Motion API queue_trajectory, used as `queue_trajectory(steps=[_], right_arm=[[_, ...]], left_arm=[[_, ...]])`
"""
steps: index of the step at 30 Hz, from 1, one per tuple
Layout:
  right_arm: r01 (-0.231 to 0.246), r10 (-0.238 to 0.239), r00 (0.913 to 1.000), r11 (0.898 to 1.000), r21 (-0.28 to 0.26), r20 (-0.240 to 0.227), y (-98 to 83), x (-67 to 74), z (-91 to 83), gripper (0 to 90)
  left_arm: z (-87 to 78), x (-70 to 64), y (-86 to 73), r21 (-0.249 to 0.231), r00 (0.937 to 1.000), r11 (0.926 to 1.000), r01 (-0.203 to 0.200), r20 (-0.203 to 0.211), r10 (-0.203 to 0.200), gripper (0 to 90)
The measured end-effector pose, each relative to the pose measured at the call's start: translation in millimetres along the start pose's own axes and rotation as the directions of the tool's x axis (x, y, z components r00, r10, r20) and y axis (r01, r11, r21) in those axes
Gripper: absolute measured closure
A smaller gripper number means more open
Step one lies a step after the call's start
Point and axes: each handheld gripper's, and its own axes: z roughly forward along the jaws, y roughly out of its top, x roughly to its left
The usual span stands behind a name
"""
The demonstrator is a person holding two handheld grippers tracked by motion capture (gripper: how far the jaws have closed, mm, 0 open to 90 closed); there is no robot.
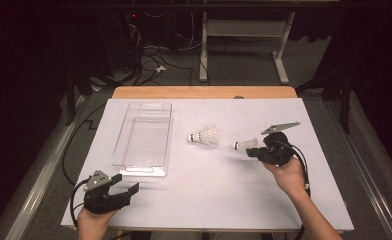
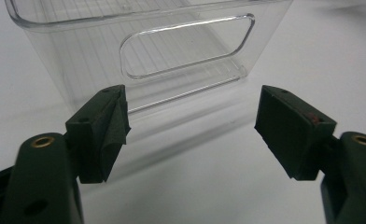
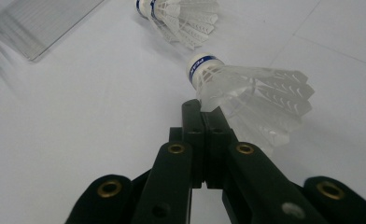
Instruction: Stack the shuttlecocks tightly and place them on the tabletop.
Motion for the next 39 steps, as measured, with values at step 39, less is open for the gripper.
queue_trajectory(steps=[39], right_arm=[[-0.041,0.042,0.9991,0.999,0.028,-0.010,21.6,-13.9,29.1,90.0]], left_arm=[[0.0,0.5,0.3,0.002,1.0000,1.0000,0.004,-0.005,-0.004,26.8]])
